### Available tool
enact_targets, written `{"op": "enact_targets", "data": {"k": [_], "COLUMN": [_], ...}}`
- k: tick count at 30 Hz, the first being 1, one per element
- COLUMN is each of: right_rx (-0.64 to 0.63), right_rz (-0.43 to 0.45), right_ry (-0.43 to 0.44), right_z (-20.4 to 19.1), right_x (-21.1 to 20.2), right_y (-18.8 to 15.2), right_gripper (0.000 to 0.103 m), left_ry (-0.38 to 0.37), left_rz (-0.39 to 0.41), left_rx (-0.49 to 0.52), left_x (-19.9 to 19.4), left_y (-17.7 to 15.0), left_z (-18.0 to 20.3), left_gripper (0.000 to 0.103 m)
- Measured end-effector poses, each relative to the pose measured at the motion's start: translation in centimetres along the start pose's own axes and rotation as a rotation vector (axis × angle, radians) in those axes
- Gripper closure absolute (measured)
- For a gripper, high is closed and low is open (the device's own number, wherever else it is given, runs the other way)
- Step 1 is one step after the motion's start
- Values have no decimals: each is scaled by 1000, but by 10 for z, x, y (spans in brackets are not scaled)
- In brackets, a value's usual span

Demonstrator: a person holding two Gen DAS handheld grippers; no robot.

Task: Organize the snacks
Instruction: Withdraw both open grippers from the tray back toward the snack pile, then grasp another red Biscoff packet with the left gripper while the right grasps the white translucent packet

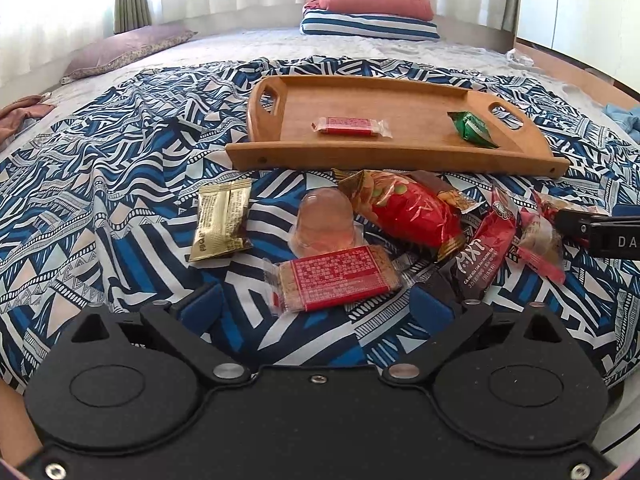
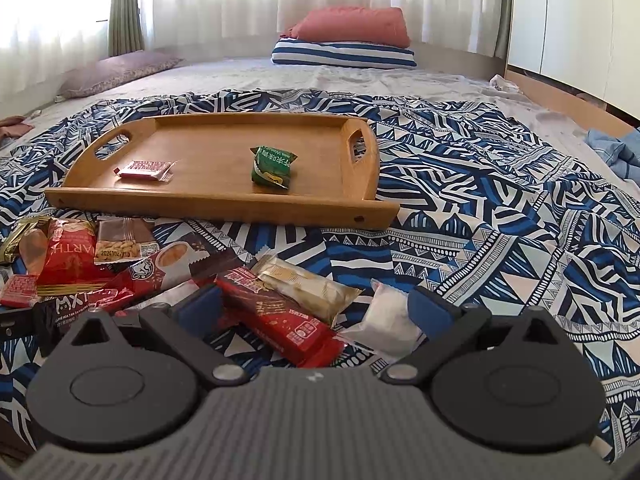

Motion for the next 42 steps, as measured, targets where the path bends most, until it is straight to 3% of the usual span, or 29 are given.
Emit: {"op": "enact_targets", "data": {"k": [9,16,19,24,27,32,33,35,38,42], "right_rx": [-25,-28,-29,-33,-31,-24,-21,-13,-21,-35], "right_rz": [-18,-13,-11,-7,-6,-4,-2,3,16,39], "right_ry": [-29,-32,-33,-28,-25,-18,-16,-7,-11,-24], "right_z": [3,2,2,3,3,3,3,3,1,-3], "right_x": [7,8,8,7,7,9,8,8,5,-1], "right_y": [-5,-6,-6,-7,-7,-5,-5,-5,-8,-10], "right_gripper": [0,0,0,0,0,0,1,5,8,16], "left_ry": [-15,-32,-32,-31,-45,-58,-68,-93,-91,-83], "left_rz": [16,37,44,49,51,44,36,32,35,46], "left_rx": [16,20,29,30,34,50,33,17,45,83], "left_x": [2,-1,-3,-3,-2,10,11,11,8,2], "left_y": [0,-1,-2,-3,-2,4,5,8,7,4], "left_z": [3,2,3,4,4,4,3,1,5,11], "left_gripper": [12,30,32,33,19,18,19,36,53,61]}}
Point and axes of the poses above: each gripper's, at about its wrist camera, not at the fingertips, and x roughly the way its jaws point, z to its right, y to its top, the point moved 2 cm from there along x, roughly the way its jaws point, and after that the axes turned 3 degrees about -x, right-handed, at the moved point
